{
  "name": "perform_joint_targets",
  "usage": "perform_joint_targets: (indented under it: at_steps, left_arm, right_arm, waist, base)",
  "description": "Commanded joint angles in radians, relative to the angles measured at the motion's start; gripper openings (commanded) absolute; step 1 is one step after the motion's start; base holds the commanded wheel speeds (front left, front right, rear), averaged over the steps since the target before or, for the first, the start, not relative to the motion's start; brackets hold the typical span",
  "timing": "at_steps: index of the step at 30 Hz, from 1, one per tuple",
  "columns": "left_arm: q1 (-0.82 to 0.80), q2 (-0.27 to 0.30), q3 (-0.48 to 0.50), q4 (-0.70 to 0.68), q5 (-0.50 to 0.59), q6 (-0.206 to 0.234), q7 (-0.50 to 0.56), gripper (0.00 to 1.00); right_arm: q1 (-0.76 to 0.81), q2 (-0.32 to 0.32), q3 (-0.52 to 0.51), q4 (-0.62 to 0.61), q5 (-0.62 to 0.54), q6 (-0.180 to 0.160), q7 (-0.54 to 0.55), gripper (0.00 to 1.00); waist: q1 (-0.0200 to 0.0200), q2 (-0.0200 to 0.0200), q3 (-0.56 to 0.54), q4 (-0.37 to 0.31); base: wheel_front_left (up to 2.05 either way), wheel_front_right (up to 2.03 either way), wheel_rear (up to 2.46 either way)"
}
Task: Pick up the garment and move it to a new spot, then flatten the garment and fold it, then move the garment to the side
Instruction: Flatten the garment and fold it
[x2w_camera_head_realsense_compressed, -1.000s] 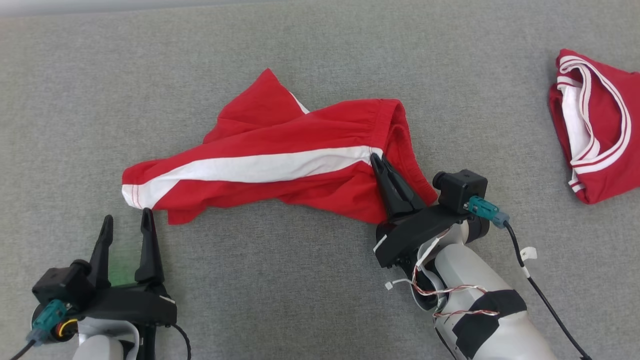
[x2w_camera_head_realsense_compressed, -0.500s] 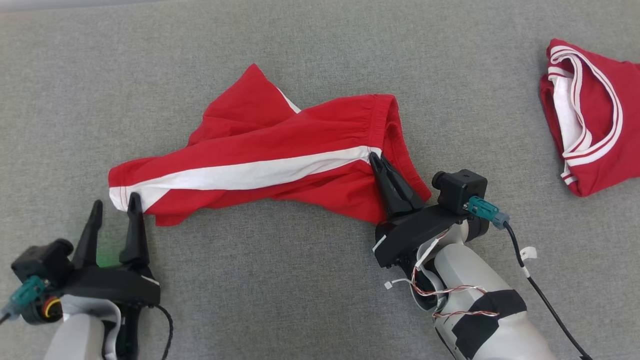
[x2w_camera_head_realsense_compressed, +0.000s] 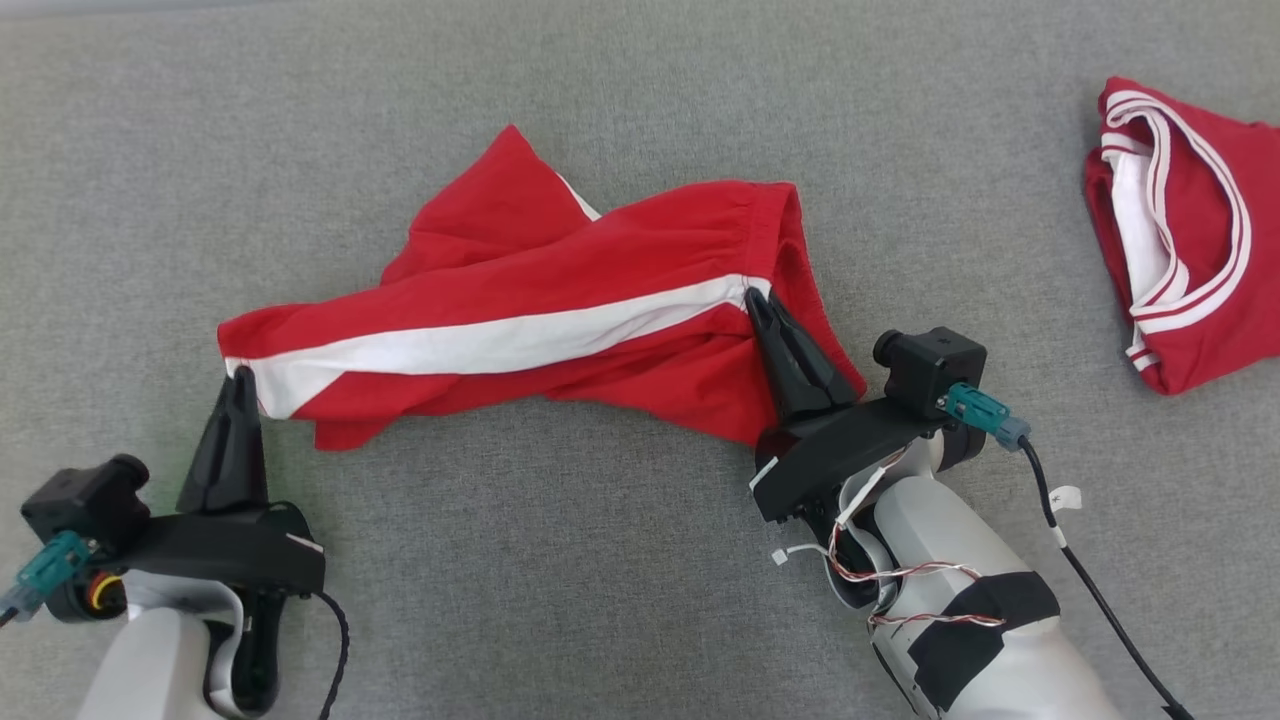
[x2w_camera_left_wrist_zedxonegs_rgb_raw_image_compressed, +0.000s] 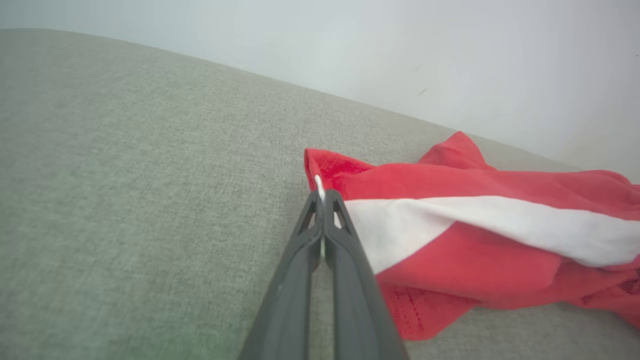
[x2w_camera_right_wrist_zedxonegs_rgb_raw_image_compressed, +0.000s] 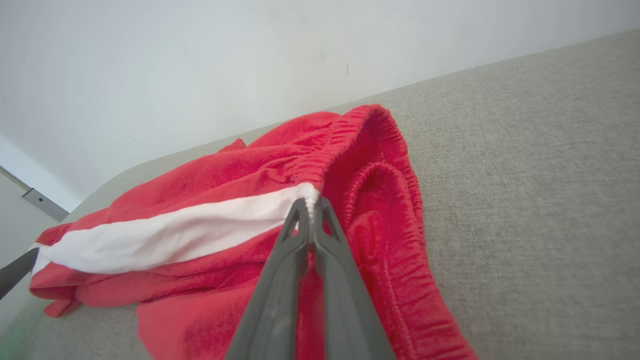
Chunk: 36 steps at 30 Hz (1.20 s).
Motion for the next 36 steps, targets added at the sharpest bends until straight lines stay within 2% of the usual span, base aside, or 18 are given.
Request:
perform_joint_targets:
  at_steps: [1,10,16,25,30,36]
  left_arm:
    - [-0.007,0.006,0.005,-0.02,0.01,0.002,-0.003,0.0]
    - [-0.013,0.057,0.018,-0.148,0.061,0.002,-0.003,0.0]
    - [-0.051,0.12,-0.025,-0.176,0.07,0.002,-0.003,0.0]
    - [-0.188,0.253,-0.127,-0.175,0.063,0.002,-0.003,0.0]
    - [-0.295,0.32,-0.172,-0.15,0.055,0.002,0.007,0.0]
    - [-0.457,0.376,-0.225,-0.114,0.055,0.002,0.036,0.0]
  right_arm:
    - [-0.001,0.001,-0.005,-0.01,-0.003,0.003,0.0,0.0]
    - [-0.024,-0.005,-0.014,-0.063,0.015,0.003,0.0,0.0]
    - [-0.049,-0.019,-0.035,-0.103,0.038,0.003,0.0,0.0]
    - [-0.12,-0.073,-0.023,-0.162,0.075,0.003,0.008,0.0]
    - [-0.198,-0.101,-0.003,-0.179,0.079,0.003,0.045,0.0]
    - [-0.338,-0.105,-0.009,-0.142,0.016,0.003,0.071,0.0]
  waist:
    - [-0.0001,0.0,-0.012,0.004]
    - [-0.0001,0.0,-0.125,0.004]
    - [-0.0001,0.0,-0.198,-0.001]
    - [-0.0001,0.0,-0.34,-0.006]
    - [-0.0001,0.0,-0.331,-0.008]
    - [-0.0001,0.0,-0.23,-0.007]
  base:
    - [0.0,0.0,0.0]
    - [0.0,0.0,0.0]
    - [0.0,0.0,0.0]
    - [0.0,0.0,0.0]
    - [0.0,0.0,0.0]
    - [0.0,0.0,0.0]
